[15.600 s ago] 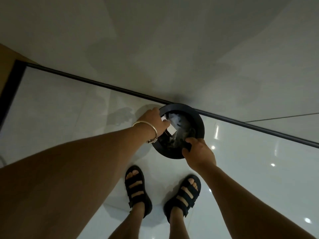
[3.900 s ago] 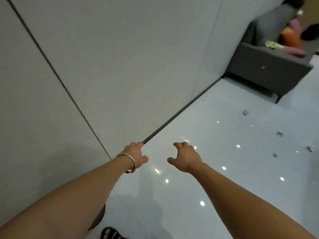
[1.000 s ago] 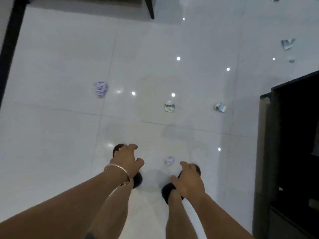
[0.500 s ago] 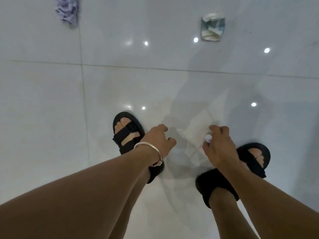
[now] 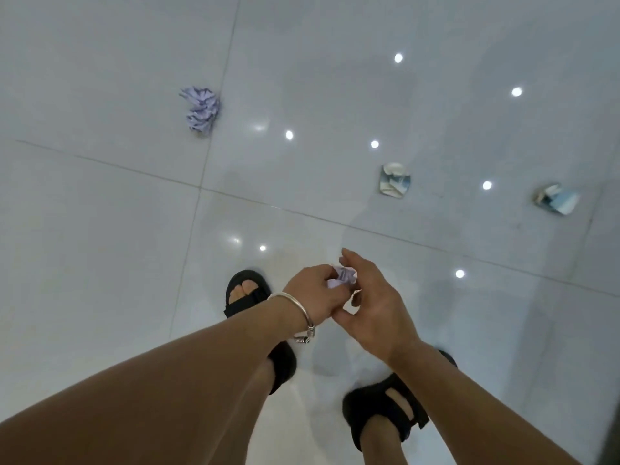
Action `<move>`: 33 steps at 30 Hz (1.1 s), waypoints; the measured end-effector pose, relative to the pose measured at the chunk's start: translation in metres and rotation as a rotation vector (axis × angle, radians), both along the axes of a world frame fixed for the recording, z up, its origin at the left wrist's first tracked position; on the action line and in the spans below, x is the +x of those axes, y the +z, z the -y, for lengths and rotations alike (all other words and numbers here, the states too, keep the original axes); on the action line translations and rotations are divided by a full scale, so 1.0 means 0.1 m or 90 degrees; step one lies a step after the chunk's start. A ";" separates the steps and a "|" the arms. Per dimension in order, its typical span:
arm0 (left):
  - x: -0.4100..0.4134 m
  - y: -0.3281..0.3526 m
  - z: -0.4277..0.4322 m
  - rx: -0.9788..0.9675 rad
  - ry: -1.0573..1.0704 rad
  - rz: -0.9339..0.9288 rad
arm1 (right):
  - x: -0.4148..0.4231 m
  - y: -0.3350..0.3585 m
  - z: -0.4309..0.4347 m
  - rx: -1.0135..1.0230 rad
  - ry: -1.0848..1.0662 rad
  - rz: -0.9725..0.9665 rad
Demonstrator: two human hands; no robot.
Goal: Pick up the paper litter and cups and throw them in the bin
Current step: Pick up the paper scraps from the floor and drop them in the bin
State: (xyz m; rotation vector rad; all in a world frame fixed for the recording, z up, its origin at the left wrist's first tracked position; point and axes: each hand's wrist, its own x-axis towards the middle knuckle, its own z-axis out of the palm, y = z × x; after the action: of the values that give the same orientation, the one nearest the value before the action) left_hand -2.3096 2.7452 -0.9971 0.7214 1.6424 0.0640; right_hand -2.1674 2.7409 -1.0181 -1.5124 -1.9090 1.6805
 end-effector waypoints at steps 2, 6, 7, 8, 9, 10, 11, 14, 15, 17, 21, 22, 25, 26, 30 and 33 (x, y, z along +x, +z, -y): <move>-0.06 -0.09 -0.06 0.008 0.009 -0.012 | 0.02 -0.09 -0.18 -0.002 0.106 0.042; -0.33 -0.44 -0.02 0.013 0.038 -0.093 | 0.20 -0.60 -0.84 0.155 0.268 0.237; -0.41 -0.54 0.02 -0.006 0.030 -0.101 | 0.22 -0.74 -1.08 0.196 0.223 0.291; -0.49 -0.63 0.08 -0.027 0.015 -0.105 | 0.21 -0.89 -1.32 0.222 0.163 0.332; -0.58 -0.70 0.14 -0.046 0.001 -0.111 | 0.18 -1.04 -1.54 0.228 0.117 0.364; -0.66 -0.76 0.21 -0.061 -0.015 -0.126 | 0.14 -1.18 -1.73 0.213 0.107 0.401; -0.73 -0.82 0.28 -0.072 -0.034 -0.144 | 0.09 -1.32 -1.87 0.190 0.126 0.442; -0.92 -0.93 0.45 -0.081 -0.064 -0.161 | -0.01 -1.60 -1.91 0.153 0.170 0.495; -0.97 -0.95 0.49 -0.078 -0.056 -0.159 | -0.03 -1.63 -1.85 0.160 0.145 0.486; -1.04 -0.93 0.56 -0.067 -0.025 -0.152 | -0.07 -1.60 -1.66 0.166 0.101 0.468; -1.09 -0.64 0.53 -0.033 -0.007 -0.142 | -0.22 -1.20 -1.22 0.093 0.098 0.463; -1.10 -0.53 0.49 -0.016 -0.005 -0.138 | -0.32 -1.05 -1.15 0.096 0.104 0.460; -1.19 -0.16 0.29 0.033 -0.011 -0.138 | -0.76 -0.53 -1.06 0.117 0.131 0.427; -1.25 -0.01 0.20 0.050 -0.002 -0.139 | -0.91 -0.32 -1.06 0.131 0.147 0.411; -1.53 0.70 -0.11 0.125 0.065 -0.131 | -1.39 0.56 -1.11 0.189 0.204 0.363; -1.78 1.34 -0.26 0.177 0.101 -0.152 | -1.62 1.28 -1.22 0.212 0.236 0.353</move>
State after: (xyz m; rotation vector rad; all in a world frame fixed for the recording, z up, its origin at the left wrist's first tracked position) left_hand -2.4878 2.7710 -0.8632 0.8309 1.9408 0.3362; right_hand -2.3294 2.8626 -0.8905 -1.6750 -2.7287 1.0166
